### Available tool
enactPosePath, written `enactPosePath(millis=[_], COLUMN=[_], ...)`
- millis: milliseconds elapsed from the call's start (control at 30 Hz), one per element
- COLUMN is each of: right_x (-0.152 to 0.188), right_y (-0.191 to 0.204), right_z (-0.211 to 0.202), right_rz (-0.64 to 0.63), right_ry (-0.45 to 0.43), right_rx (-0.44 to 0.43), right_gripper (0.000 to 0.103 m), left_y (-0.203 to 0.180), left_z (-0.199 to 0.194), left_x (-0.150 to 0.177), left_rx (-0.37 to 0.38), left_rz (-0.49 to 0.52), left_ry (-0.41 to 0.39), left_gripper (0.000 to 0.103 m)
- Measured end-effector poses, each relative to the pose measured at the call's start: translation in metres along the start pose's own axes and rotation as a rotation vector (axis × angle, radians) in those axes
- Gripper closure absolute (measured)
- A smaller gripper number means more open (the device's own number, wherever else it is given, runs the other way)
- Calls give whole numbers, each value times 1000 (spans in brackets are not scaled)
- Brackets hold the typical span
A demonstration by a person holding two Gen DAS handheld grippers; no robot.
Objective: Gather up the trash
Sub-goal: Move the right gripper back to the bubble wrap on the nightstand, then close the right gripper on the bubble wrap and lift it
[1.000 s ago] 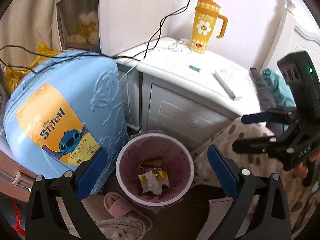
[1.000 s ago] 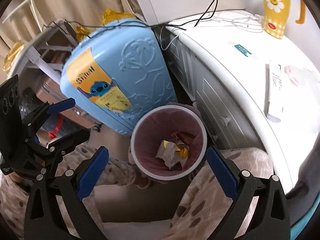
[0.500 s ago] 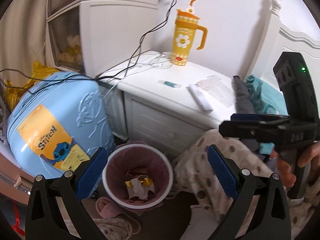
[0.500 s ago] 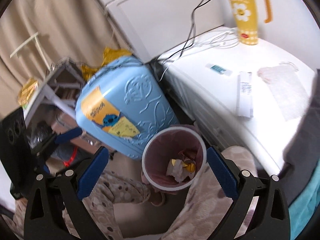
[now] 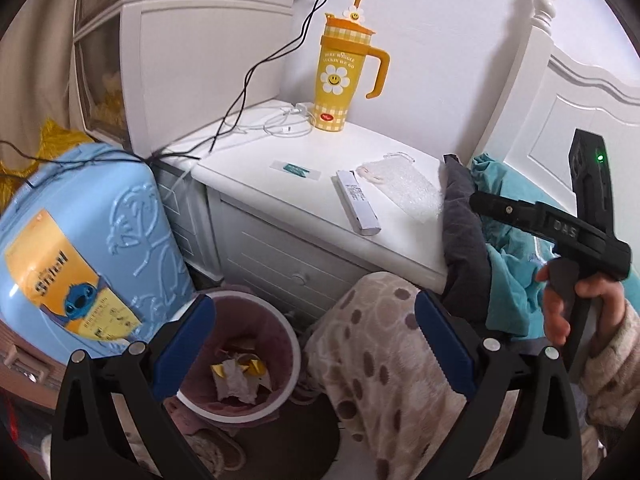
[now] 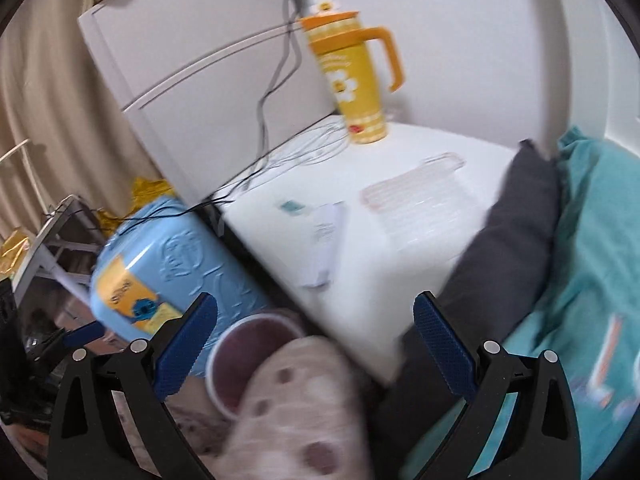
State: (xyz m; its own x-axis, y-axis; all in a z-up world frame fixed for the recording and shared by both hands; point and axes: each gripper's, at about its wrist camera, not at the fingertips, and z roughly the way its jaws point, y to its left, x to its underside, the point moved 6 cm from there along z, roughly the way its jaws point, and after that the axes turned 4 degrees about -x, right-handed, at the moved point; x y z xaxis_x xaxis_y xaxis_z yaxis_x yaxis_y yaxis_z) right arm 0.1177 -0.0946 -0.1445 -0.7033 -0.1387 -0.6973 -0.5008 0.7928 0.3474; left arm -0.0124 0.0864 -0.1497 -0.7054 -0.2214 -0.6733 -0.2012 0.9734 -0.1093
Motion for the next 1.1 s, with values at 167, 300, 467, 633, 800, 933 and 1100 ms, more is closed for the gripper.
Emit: enactPosePath(millis=[167,300,467,633,800,933,1100], right_x=[-22,-39,-49,-64,-62,-56,-49], right_y=[-45,-66,-74,-73,-87,-97,-92], right_z=[13,37,85,123,153,160,165], right_rz=[-57,-124,-214,-243,-225,-204,-277], right_ry=[13,38,131,171,235,261,274], right_rx=[69,53,34,5,43,68,112], right_gripper=[7,7,7,7,7,7,6], left_y=[-8,-14,-20,-22,-17,-16,-20], left_z=[14,26,44,52,51,47,51], left_x=[-4,-9,-9,-3,7,9,13], left_rx=[56,39,-6,-66,-108,-122,-132], left_rz=[-67,-98,-124,-125,-156,-171,-168], left_ry=[45,56,95,117,146,136,154], left_gripper=[5,5,5,5,5,5,5])
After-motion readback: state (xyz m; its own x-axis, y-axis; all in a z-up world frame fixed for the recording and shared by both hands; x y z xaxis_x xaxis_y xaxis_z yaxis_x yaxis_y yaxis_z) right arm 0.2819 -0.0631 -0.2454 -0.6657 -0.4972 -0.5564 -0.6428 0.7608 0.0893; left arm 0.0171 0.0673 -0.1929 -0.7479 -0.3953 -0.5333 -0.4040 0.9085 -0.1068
